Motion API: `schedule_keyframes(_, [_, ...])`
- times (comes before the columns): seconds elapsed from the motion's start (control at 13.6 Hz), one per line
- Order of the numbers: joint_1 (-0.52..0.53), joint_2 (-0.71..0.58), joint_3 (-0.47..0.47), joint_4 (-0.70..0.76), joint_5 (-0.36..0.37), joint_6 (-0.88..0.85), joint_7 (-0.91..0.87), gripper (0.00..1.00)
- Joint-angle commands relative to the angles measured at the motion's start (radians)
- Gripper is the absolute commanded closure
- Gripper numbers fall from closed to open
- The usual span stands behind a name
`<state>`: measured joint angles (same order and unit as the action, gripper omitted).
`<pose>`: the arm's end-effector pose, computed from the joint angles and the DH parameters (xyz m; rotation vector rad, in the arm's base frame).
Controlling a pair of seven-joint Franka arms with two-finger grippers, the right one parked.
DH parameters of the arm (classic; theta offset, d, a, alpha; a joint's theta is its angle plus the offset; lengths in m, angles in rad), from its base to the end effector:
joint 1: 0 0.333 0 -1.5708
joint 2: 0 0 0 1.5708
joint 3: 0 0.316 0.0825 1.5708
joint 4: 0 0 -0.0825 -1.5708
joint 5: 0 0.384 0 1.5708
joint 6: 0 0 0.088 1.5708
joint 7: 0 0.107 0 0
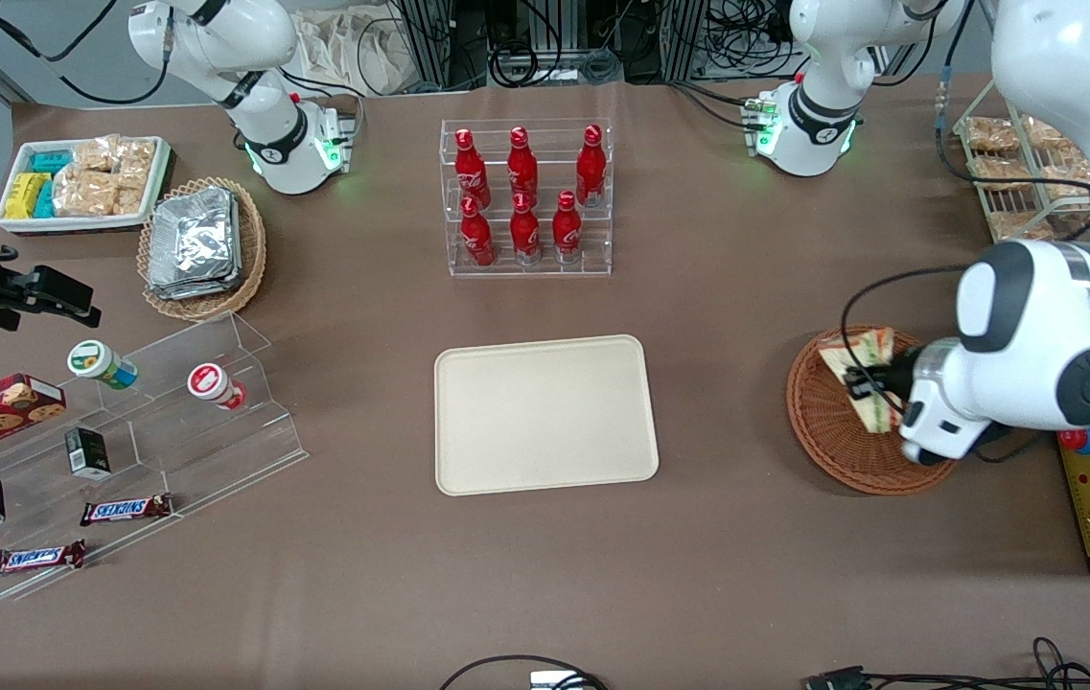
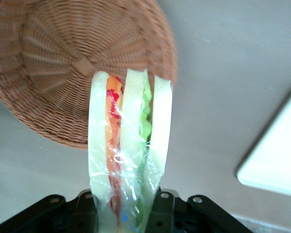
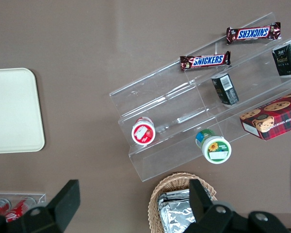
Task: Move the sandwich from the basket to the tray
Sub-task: 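Lift the sandwich out of the basket with the left gripper, then carry the sandwich over the cream tray and lower it onto it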
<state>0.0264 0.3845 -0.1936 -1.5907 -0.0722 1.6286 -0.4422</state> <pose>0.6188 -0.0987 0.3939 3.0208 0.4457 -0.5672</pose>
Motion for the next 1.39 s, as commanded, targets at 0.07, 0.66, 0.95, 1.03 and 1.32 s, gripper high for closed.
schedule_keyframes(0.07, [-0.005,0.013,-0.124,0.037,-0.006,-0.029,0.013,0.69])
schedule_keyframes(0.66, [-0.187,0.169,-0.181,0.091,-0.012,0.072,0.000,0.70])
schedule_keyframes(0.95, [-0.281,0.281,-0.179,0.091,0.003,0.235,-0.010,0.70])
schedule_keyframes(1.03, [-0.284,0.307,-0.179,0.091,0.002,0.262,-0.010,0.69])
schedule_keyframes(1.32, [-0.319,0.375,-0.178,0.089,0.005,0.361,-0.012,0.69])
